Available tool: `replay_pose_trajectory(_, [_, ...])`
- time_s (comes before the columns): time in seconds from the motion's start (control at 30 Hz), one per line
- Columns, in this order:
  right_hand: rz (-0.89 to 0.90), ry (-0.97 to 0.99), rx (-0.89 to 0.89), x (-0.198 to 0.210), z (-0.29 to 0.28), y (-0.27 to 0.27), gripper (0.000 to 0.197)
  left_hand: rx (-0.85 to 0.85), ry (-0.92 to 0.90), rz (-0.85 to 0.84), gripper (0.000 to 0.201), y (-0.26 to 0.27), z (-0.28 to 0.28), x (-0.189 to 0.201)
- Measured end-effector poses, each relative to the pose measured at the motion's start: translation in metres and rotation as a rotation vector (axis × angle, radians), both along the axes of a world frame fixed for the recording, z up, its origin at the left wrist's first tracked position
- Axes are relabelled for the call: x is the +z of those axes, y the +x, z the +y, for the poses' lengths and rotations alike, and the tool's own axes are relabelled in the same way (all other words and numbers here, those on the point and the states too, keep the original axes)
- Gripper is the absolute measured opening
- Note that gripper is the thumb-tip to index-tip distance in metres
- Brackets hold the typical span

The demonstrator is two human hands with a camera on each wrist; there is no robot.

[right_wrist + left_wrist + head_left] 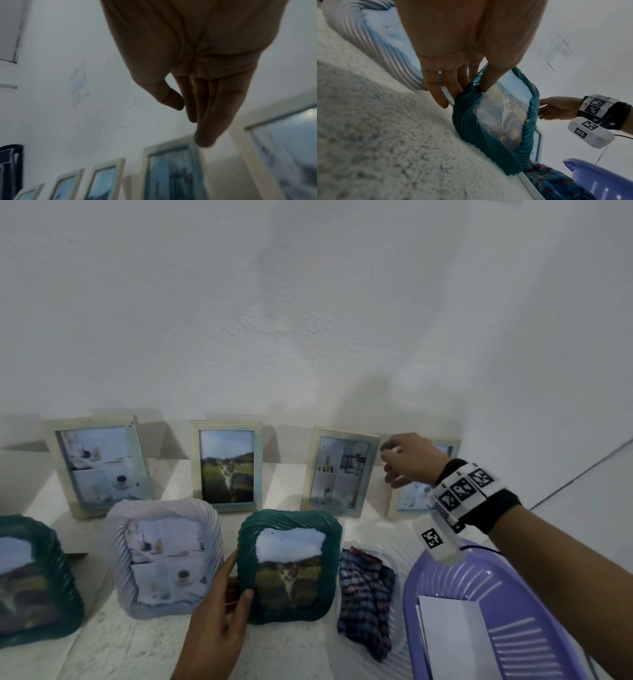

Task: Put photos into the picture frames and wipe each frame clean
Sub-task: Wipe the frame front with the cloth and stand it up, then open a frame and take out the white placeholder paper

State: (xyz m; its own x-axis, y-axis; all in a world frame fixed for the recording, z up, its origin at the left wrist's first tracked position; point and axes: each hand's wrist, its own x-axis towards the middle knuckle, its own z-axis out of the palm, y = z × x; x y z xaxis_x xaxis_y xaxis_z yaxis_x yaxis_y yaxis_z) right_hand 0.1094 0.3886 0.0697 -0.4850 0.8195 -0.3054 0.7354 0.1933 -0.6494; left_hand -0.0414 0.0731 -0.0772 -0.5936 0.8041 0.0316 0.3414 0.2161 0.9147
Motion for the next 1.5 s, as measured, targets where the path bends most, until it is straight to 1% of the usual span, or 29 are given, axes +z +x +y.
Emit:
replay_pose_trajectory(0.03, [0.019,0.062,0.003,0.012,0.000,0.006,0.017,-0.011,-0.018,-0.004,0.075,0.000,0.000,0.001])
replay_pose_trajectory(0.07, [0.037,0.143,-0.006,0.022,0.002,0.013,0.017,-0.022,-0.040,-0.009,0.068,0.000,0.000,0.002])
replay_pose_trajectory(0.13, [0.043,0.364,-0.056,0.039,0.013,0.028,0.017,-0.023,-0.068,-0.023,0.051,0.002,0.001,0.001])
replay_pose_trajectory(0.2, [0.008,0.547,-0.150,0.045,0.033,0.046,0.016,-0.009,-0.075,-0.032,0.043,0.004,0.002,0.000])
replay_pose_trajectory(0.23, [-0.026,0.581,-0.188,0.043,0.044,0.055,0.020,-0.006,-0.076,-0.030,0.042,0.006,0.003,0.000])
replay_pose_trajectory(0.3, [-0.154,0.516,-0.173,0.032,0.065,0.070,0.035,0.007,-0.076,-0.025,0.042,0.008,0.005,0.002])
replay_pose_trajectory(0.37, [-0.247,0.361,-0.104,0.018,0.078,0.079,0.047,0.021,-0.078,-0.016,0.042,0.009,0.006,0.003])
replay_pose_trajectory(0.4, [-0.229,0.267,-0.103,0.011,0.082,0.082,0.047,0.024,-0.085,-0.016,0.043,0.010,0.006,0.003])
replay_pose_trajectory(0.47, [-0.084,0.056,-0.183,-0.001,0.082,0.086,0.038,0.027,-0.109,-0.042,0.043,0.010,0.004,0.003])
replay_pose_trajectory(0.5, [-0.005,-0.004,-0.232,-0.006,0.081,0.087,0.033,0.032,-0.129,-0.069,0.043,0.011,0.003,0.005])
replay_pose_trajectory(0.53, [0.052,-0.020,-0.268,-0.009,0.080,0.087,0.029,0.041,-0.156,-0.091,0.043,0.012,0.002,0.006])
replay_pose_trajectory(0.6, [0.114,-0.010,-0.286,-0.011,0.076,0.089,0.025,0.060,-0.212,-0.110,0.046,0.014,-0.002,0.008])
replay_pose_trajectory(0.67, [0.152,-0.006,-0.249,-0.006,0.070,0.091,0.022,0.081,-0.238,-0.118,0.047,0.014,-0.008,0.006])
replay_pose_trajectory(0.8, [0.209,0.055,-0.192,0.013,0.059,0.100,0.021,0.049,-0.259,-0.125,0.040,0.011,-0.024,0.005])
replay_pose_trajectory(0.87, [0.245,0.122,-0.172,0.024,0.054,0.108,0.019,0.082,-0.259,-0.116,0.037,0.009,-0.031,0.004])
replay_pose_trajectory(0.93, [0.277,0.204,-0.153,0.038,0.046,0.117,0.018,0.148,-0.244,-0.086,0.031,0.008,-0.036,0.005])
replay_pose_trajectory(1.0, [0.307,0.278,-0.140,0.053,0.035,0.126,0.019,0.169,-0.203,-0.009,0.016,0.009,-0.043,0.012])
replay_pose_trajectory(1.03, [0.321,0.311,-0.135,0.061,0.028,0.131,0.019,0.175,-0.175,0.025,0.014,0.008,-0.047,0.018])
replay_pose_trajectory(1.1, [0.371,0.376,-0.123,0.076,0.011,0.140,0.020,0.157,-0.146,0.038,0.018,0.008,-0.054,0.033])
replay_pose_trajectory(1.17, [0.443,0.435,-0.114,0.091,-0.012,0.145,0.022,0.108,-0.111,0.051,0.019,0.010,-0.059,0.054])
replay_pose_trajectory(1.27, [0.542,0.486,-0.077,0.109,-0.054,0.149,0.024,0.017,-0.001,0.109,0.015,0.018,-0.062,0.085])
replay_pose_trajectory(1.37, [0.629,0.451,0.001,0.117,-0.098,0.149,0.025,-0.048,0.145,0.130,0.021,0.032,-0.059,0.118])
replay_pose_trajectory(1.43, [0.689,0.376,0.071,0.116,-0.127,0.146,0.025,-0.092,0.230,0.100,0.026,0.043,-0.057,0.138])
replay_pose_trajectory(1.5, [0.755,0.276,0.120,0.110,-0.155,0.139,0.026,-0.129,0.269,0.087,0.032,0.054,-0.056,0.152])
